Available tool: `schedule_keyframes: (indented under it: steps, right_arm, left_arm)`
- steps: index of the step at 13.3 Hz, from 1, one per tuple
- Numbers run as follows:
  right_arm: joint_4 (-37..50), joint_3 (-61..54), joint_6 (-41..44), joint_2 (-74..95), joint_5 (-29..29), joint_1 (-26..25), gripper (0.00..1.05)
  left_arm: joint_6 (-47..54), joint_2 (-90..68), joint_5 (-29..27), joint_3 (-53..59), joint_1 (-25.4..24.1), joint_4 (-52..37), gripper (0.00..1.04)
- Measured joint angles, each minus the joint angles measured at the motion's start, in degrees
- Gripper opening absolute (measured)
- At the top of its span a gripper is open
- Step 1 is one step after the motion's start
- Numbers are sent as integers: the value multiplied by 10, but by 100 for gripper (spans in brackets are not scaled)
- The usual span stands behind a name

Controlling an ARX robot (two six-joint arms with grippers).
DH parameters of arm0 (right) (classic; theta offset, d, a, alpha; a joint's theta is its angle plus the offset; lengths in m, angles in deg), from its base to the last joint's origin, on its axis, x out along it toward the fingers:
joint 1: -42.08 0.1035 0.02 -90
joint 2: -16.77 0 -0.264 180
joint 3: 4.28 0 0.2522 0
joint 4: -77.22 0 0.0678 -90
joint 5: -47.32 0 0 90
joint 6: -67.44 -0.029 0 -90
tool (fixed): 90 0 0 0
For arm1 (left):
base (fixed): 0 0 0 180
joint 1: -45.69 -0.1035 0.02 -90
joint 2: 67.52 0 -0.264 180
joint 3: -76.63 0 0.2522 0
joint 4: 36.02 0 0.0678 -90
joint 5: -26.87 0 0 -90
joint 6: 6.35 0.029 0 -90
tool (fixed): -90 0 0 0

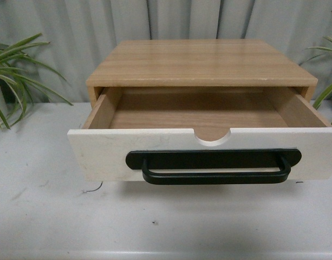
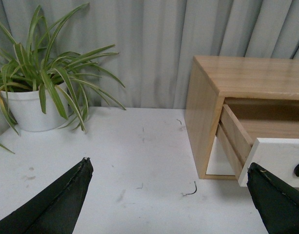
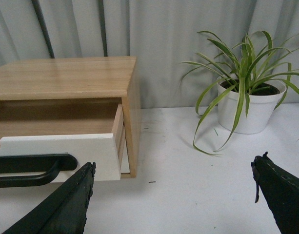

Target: Pull drawer

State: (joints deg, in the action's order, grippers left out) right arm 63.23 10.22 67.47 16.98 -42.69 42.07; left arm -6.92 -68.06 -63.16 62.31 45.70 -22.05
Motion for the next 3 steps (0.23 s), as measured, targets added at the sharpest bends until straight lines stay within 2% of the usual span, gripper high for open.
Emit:
schedule_keyframes:
  steps: [3]
  right_arm:
    - [0,0,0,0,0,0,98]
  left_arm:
    - [0,0,0,0,0,0,98]
